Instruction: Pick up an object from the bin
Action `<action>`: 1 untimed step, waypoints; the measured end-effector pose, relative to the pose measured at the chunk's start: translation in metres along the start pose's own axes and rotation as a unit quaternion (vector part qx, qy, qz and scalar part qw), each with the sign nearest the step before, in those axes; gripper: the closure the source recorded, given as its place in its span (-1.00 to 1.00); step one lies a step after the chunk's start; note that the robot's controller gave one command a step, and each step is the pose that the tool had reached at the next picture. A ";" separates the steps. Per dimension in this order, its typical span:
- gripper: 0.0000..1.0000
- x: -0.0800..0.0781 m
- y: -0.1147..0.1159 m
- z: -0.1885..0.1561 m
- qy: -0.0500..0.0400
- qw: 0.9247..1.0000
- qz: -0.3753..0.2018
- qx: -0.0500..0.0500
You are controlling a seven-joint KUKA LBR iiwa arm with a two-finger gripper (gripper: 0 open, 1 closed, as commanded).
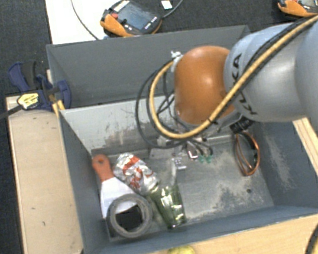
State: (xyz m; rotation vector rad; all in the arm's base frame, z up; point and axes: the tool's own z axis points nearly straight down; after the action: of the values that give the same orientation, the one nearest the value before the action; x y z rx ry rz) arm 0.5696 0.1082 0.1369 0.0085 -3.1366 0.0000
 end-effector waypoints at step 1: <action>-1.00 -0.002 -0.001 -0.005 -0.004 1.000 0.002 -0.001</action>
Offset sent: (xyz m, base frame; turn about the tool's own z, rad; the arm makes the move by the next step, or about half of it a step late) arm -0.0059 0.0535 -0.0669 0.3056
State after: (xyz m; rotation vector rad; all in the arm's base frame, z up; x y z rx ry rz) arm 0.5714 0.1075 0.1417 0.0008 -3.1440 -0.0017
